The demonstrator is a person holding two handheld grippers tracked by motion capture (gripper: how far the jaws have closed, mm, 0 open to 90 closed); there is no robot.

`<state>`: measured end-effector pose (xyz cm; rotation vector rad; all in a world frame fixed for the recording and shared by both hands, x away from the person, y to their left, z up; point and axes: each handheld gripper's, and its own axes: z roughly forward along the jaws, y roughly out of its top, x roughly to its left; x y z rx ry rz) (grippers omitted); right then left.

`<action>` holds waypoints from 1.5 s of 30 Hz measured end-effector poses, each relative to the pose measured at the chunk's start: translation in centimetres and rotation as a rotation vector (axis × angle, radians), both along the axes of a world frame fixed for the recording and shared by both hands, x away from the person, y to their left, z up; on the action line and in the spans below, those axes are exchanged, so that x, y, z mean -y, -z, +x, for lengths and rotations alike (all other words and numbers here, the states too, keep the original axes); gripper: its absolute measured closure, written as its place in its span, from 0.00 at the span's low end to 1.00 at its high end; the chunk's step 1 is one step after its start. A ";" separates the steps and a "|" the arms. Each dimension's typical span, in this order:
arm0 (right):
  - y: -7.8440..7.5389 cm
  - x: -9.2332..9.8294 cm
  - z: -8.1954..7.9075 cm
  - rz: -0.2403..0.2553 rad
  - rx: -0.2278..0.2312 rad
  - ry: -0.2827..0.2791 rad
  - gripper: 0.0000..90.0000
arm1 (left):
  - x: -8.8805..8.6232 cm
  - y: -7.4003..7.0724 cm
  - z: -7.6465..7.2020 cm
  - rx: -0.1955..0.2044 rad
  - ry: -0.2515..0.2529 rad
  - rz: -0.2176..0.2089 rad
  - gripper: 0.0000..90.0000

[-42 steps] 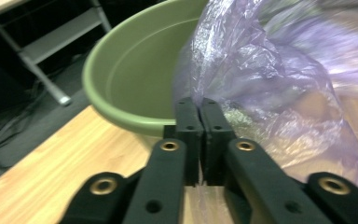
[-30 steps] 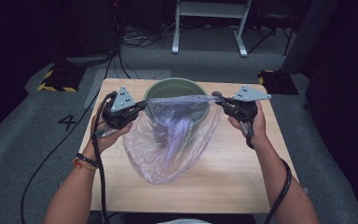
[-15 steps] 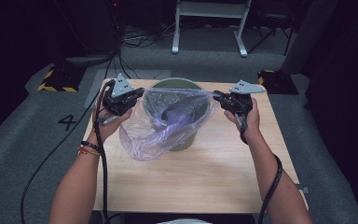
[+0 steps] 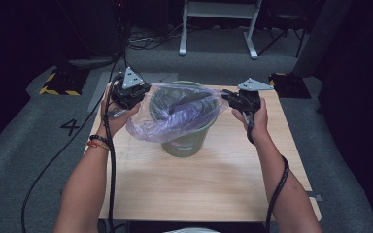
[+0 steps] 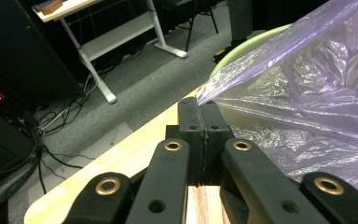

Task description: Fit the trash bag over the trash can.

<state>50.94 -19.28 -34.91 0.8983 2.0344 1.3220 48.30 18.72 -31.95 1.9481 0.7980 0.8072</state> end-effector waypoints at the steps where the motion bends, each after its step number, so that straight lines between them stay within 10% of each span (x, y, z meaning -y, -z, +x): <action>1: 0.1 0.0 0.2 -0.004 -0.005 0.006 0.94 | 0.0 0.1 0.2 -0.006 -0.004 -0.004 0.97; 9: 1.1 0.4 1.1 0.001 -0.051 0.023 0.95 | -1.8 0.7 0.0 -0.080 -0.039 -0.103 0.50; 14: 1.2 1.0 1.1 0.014 -0.059 0.029 0.94 | -4.3 -0.5 -2.4 -0.128 0.030 -0.234 0.30; 23: 1.3 1.0 0.8 -0.007 -0.055 0.025 0.95 | -4.9 -3.1 -9.1 -0.045 0.157 -0.171 0.20; 34: 1.0 1.4 0.5 -0.027 -0.052 0.029 0.94 | -0.5 0.2 -13.3 -0.035 0.294 -0.043 0.17; 38: 1.0 1.1 0.2 -0.046 -0.049 0.013 0.93 | 2.1 1.2 -13.9 -0.013 0.337 0.020 0.20; 45: 0.9 1.1 -0.2 -0.047 -0.046 0.006 0.92 | 4.0 3.6 -13.8 -0.012 0.423 0.130 0.89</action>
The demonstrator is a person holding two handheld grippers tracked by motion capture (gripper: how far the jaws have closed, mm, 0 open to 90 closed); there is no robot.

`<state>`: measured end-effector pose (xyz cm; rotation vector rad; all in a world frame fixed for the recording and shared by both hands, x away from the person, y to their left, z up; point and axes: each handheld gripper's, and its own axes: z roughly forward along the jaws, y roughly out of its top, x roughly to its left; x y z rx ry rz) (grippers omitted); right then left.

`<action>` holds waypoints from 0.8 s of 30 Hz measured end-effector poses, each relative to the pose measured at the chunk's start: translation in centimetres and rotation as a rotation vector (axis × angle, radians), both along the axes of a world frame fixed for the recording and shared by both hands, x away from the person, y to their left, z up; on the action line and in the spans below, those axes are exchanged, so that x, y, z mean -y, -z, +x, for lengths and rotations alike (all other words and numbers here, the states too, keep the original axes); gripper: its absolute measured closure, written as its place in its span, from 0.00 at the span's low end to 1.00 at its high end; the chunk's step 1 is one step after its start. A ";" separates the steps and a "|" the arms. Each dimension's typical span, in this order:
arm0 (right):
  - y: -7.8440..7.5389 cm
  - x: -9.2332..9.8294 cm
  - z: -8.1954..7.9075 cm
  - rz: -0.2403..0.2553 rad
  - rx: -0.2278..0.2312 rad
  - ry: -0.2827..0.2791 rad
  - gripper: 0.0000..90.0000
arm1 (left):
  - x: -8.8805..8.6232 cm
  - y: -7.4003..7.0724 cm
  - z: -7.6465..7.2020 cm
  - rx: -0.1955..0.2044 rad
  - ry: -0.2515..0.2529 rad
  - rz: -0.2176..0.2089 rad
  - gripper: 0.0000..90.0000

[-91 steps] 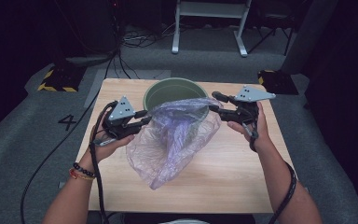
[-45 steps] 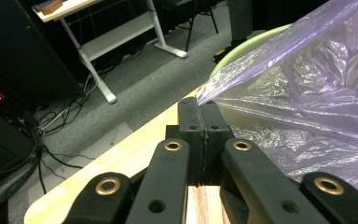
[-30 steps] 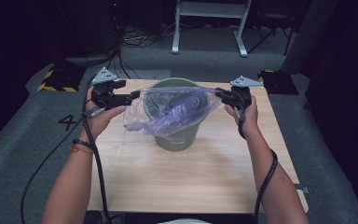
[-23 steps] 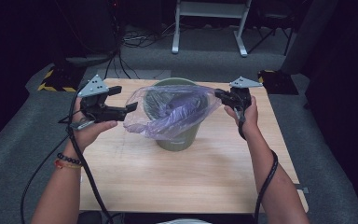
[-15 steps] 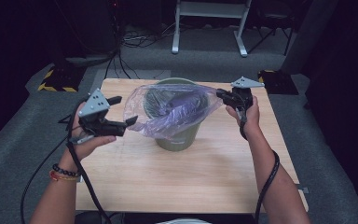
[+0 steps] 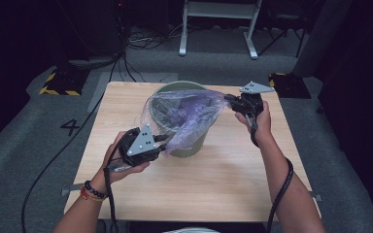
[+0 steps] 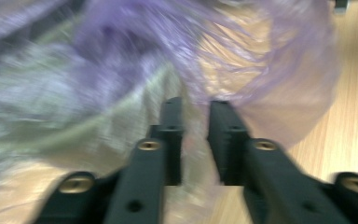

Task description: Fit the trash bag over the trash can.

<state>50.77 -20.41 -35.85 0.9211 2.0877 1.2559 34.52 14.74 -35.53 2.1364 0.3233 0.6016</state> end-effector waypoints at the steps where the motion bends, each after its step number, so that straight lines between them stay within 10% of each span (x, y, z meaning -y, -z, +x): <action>1: 0.0 0.0 0.0 -0.001 0.001 0.000 0.92 | 0.1 0.4 0.1 0.001 0.002 0.027 0.95; 24: 1.9 0.8 0.9 0.022 -0.026 0.007 0.92 | -1.1 8.2 3.7 -0.143 -0.062 0.124 1.00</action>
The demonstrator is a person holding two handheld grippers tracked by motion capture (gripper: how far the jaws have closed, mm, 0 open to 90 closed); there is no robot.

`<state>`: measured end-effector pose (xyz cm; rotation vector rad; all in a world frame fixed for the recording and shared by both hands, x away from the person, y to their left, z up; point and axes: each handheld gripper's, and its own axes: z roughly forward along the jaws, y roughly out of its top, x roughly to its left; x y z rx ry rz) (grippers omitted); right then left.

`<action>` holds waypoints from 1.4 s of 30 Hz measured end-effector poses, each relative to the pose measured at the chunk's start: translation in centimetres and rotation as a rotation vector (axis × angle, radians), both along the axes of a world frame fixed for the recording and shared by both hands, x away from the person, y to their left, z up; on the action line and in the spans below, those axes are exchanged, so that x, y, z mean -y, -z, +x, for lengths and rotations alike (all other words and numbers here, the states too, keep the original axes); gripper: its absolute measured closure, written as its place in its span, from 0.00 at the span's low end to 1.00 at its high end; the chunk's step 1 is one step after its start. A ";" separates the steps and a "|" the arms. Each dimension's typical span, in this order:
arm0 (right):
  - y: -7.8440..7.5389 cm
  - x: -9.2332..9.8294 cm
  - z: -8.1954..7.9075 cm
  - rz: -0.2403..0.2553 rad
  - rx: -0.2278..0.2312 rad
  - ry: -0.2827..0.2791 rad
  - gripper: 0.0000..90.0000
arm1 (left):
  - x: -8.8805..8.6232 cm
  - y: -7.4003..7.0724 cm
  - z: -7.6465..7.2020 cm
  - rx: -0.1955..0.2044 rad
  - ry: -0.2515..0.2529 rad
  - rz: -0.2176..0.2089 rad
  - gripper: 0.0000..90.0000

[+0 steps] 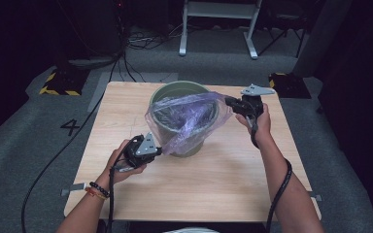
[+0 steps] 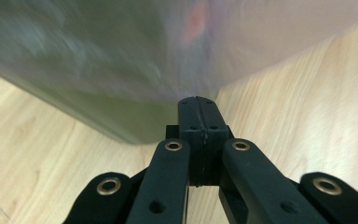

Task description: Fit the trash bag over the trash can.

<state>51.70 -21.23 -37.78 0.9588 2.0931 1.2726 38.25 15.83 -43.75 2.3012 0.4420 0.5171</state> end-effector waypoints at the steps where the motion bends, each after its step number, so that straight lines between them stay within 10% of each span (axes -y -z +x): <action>1: 0.2 0.0 0.0 0.001 -0.004 0.002 0.92 | 0.0 0.4 0.2 -0.001 -0.008 0.004 1.00; 7: 0.9 0.0 0.1 0.007 -0.012 0.002 0.89 | -1.3 1.0 1.2 -0.032 -0.059 -0.067 0.95; 13: 0.7 0.1 0.1 0.007 0.011 0.020 0.85 | -4.2 0.7 1.0 -0.063 -0.234 -0.114 0.36; 16: 0.5 0.4 0.2 0.019 0.027 0.053 0.86 | -6.2 0.8 0.5 -0.059 -0.321 -0.110 0.22; 22: 0.2 0.5 0.2 0.017 0.038 0.056 0.85 | -9.6 -1.0 -0.5 0.043 -0.381 -0.218 0.22; 29: -0.2 0.3 0.3 0.024 0.062 0.054 0.82 | -9.5 -5.4 0.8 0.092 -0.307 -0.396 0.24; 37: -0.4 -0.3 0.3 0.026 0.075 0.020 0.79 | -7.2 -10.0 4.6 0.110 -0.240 -0.425 0.23; 42: -0.5 -0.8 0.5 0.033 0.072 0.009 0.79 | -6.0 -10.8 7.7 0.102 -0.265 -0.351 0.27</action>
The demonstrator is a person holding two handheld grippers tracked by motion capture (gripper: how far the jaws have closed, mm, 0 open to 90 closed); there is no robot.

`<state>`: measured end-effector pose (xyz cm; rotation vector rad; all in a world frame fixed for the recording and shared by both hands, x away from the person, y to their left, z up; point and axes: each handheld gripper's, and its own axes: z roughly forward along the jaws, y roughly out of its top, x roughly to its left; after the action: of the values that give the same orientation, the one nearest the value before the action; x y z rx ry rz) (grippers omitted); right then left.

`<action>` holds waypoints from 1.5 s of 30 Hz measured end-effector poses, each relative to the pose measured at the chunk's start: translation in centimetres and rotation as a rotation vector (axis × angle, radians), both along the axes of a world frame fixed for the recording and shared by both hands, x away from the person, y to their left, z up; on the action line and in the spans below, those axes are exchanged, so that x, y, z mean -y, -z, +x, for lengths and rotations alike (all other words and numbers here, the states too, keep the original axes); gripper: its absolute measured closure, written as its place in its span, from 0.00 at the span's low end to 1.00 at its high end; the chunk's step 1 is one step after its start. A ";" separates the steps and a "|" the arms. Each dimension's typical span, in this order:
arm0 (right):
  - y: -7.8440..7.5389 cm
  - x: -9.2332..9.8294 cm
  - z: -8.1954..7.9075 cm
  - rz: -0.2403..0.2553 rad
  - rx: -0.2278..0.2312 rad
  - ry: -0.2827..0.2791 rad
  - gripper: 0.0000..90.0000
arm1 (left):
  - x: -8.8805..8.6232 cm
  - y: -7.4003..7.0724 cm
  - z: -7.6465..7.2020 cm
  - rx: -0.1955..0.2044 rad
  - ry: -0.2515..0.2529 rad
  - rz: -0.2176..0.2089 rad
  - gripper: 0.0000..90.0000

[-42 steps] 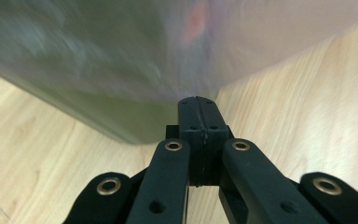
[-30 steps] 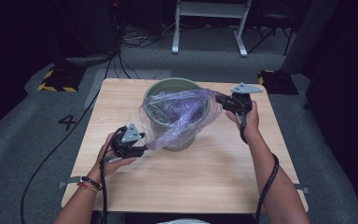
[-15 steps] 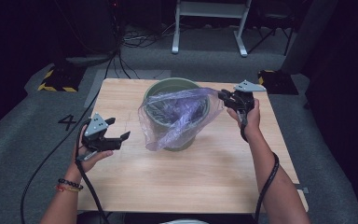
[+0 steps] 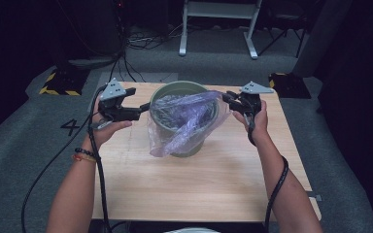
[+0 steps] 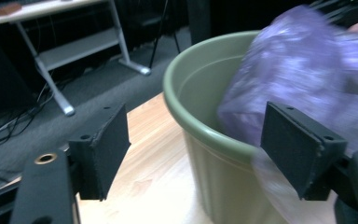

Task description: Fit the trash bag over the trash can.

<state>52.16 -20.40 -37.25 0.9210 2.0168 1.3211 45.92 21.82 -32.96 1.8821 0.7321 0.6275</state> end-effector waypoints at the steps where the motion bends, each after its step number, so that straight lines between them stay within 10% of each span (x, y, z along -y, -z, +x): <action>1: 0.0 -0.1 0.0 -0.003 0.003 -0.004 0.80 | 0.0 0.0 0.6 -0.015 0.010 -0.001 0.30; 10: -0.3 -1.0 0.4 -0.015 0.007 -0.047 0.91 | 1.5 1.3 3.7 -0.085 0.077 -0.017 0.41; 22: -0.7 -0.8 0.3 -0.024 0.005 -0.028 0.94 | -2.1 -1.1 -0.3 -0.023 0.107 -0.112 0.23; 31: -1.2 -1.3 0.3 -0.039 0.002 -0.030 0.94 | 0.8 -1.5 -1.7 -0.013 0.214 -0.059 0.18; 38: -1.1 -1.7 0.4 -0.050 0.000 -0.038 0.96 | 2.5 -0.8 -0.1 -0.017 0.142 0.090 0.62; 45: -1.0 -2.1 0.8 -0.060 -0.008 -0.041 0.97 | 2.0 -0.3 2.0 -0.003 0.086 0.067 0.91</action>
<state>52.93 -18.35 -36.20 0.8636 2.0799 1.2732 47.95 19.77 -32.70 1.9654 0.6350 0.6011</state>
